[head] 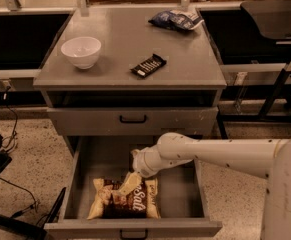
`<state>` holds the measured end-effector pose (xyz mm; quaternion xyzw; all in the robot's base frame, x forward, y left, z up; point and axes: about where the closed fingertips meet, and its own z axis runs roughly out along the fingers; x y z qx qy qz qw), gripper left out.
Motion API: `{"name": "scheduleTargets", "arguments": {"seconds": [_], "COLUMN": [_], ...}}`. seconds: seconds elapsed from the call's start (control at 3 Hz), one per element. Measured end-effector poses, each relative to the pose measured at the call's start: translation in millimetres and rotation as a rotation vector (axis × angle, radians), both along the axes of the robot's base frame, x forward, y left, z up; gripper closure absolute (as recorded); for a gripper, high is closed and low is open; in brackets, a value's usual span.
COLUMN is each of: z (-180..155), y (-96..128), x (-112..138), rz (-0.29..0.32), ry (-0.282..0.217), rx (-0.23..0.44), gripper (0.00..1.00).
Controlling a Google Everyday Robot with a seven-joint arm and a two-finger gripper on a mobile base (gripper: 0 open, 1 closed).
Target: Pick brown chip bag from middle drawer and place on counter
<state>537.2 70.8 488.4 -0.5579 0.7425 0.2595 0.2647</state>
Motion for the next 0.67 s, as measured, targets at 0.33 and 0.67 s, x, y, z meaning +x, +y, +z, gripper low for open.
{"name": "scheduleTargets", "arguments": {"seconds": [0.33, 0.67], "z": [-19, -57], "y": [4, 9], "x": [-6, -11], "rz": [-0.011, -0.011], "ry": [0.032, 0.058], "rx": [-0.026, -0.044], "gripper": [0.0, 0.0]}}
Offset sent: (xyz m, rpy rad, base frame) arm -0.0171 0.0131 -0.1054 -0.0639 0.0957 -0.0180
